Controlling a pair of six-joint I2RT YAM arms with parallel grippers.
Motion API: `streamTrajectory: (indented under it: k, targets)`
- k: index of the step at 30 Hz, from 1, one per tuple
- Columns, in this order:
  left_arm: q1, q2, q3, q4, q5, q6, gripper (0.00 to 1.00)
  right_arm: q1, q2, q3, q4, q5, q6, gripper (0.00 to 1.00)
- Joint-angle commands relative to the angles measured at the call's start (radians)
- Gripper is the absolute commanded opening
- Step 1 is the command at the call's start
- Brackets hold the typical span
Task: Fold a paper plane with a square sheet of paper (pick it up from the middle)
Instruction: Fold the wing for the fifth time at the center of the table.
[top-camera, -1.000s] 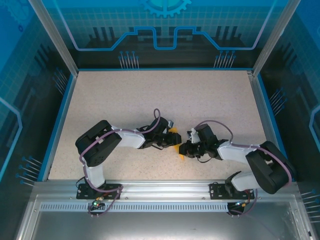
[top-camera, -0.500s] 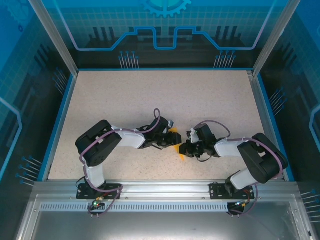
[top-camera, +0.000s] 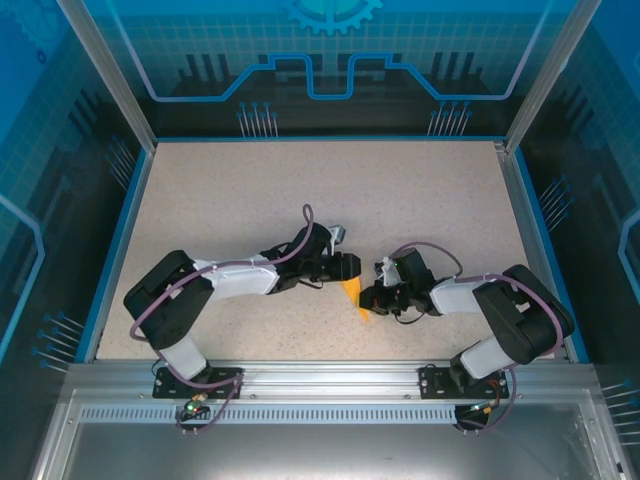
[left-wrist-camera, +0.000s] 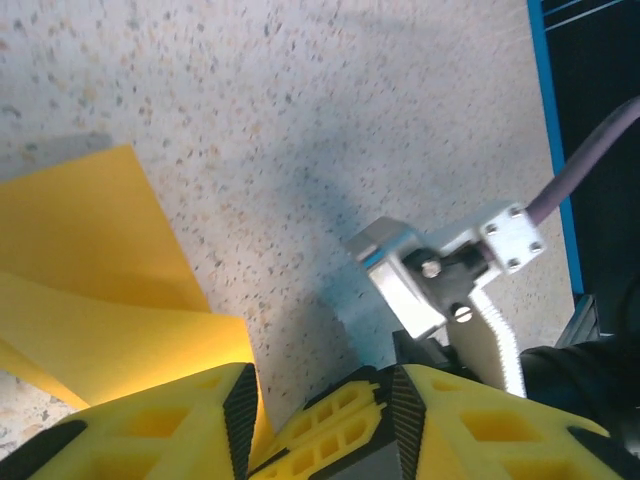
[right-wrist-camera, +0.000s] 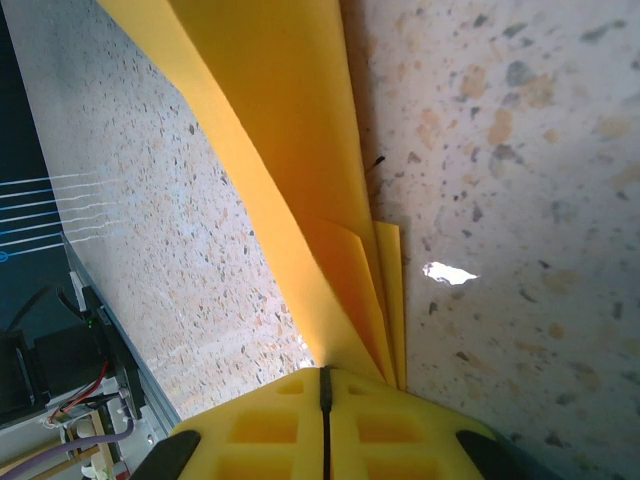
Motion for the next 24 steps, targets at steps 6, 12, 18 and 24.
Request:
streamTrajectory:
  k: [6, 12, 18, 24]
  targets:
    - [0.007, 0.021, -0.04, 0.028, -0.03, 0.01, 0.41, 0.006, 0.067, -0.029, -0.118, 0.109, -0.032, 0.07]
    - [0.012, 0.074, -0.022, 0.055, -0.023, 0.0, 0.41, 0.006, 0.071, -0.03, -0.123, 0.109, -0.035, 0.07]
    - [0.038, 0.13, -0.026, 0.091, -0.026, -0.009, 0.41, 0.007, 0.066, -0.033, -0.128, 0.111, -0.034, 0.06]
    - [0.068, 0.166, -0.019, 0.099, -0.017, -0.018, 0.41, 0.006, 0.052, -0.033, -0.157, 0.118, -0.047, 0.07]
